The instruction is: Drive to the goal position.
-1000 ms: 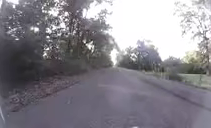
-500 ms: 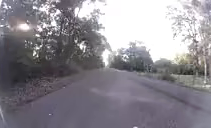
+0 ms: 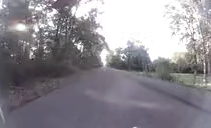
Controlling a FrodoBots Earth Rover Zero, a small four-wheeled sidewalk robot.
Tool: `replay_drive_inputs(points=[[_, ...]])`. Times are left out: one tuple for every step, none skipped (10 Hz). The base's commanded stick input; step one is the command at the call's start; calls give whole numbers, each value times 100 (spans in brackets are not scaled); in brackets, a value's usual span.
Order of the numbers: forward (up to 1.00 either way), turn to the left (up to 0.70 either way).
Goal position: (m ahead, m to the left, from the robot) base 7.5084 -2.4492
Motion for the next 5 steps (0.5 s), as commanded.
replay_drive_inputs(points=[[6,0],[5,0],[5,0],[6,0],[6,0]])
